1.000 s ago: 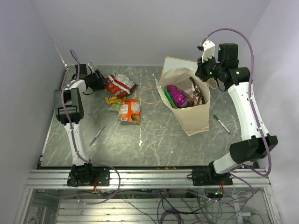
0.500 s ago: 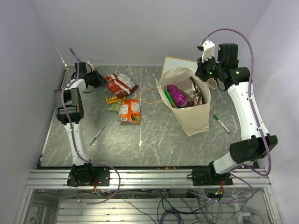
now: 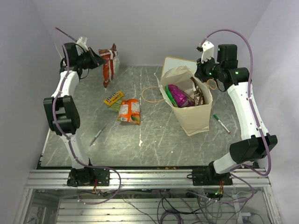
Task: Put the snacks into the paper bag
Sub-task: Pick up the snack from the center of the board.
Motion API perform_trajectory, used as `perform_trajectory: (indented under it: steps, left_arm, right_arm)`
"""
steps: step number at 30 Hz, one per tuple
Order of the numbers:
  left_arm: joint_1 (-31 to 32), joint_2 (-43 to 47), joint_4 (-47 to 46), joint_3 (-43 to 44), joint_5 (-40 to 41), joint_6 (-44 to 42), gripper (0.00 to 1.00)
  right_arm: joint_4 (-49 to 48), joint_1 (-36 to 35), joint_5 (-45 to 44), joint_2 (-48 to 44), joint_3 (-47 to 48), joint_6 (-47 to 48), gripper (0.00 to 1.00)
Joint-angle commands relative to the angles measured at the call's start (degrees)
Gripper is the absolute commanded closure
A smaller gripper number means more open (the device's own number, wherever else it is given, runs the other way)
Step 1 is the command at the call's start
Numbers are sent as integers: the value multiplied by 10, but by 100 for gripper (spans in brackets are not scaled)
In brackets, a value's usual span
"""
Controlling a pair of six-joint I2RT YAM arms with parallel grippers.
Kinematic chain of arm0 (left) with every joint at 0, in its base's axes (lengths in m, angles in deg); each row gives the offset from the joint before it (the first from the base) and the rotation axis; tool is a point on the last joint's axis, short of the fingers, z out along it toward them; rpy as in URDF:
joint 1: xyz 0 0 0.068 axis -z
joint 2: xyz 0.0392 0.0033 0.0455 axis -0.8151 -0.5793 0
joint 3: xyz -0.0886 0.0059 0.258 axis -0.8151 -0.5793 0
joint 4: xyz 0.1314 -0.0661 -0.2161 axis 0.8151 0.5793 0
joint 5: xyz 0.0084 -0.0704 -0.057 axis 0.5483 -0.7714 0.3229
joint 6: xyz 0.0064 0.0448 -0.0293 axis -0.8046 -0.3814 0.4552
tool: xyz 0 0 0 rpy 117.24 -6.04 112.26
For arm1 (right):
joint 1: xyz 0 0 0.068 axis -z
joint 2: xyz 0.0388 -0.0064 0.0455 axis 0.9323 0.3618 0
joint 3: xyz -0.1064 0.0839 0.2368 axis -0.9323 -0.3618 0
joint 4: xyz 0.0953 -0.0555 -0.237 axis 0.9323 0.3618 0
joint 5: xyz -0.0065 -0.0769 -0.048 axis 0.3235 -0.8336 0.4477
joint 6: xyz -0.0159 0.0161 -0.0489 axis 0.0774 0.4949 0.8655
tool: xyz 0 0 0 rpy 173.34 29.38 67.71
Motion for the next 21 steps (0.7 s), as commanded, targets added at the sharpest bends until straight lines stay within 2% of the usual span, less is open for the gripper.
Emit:
perform_trajectory:
  steps: [1, 12, 21]
  left_arm:
    - [13, 76, -25, 0, -38, 3, 93]
    - [64, 210, 61, 24, -7, -60, 93]
    - [187, 273, 77, 78, 65, -34, 93]
  right_arm:
    - [6, 1, 24, -11, -3, -4, 100]
    - [-2, 1, 43, -7, 16, -27, 100]
    - [-16, 1, 27, -4, 7, -41, 100]
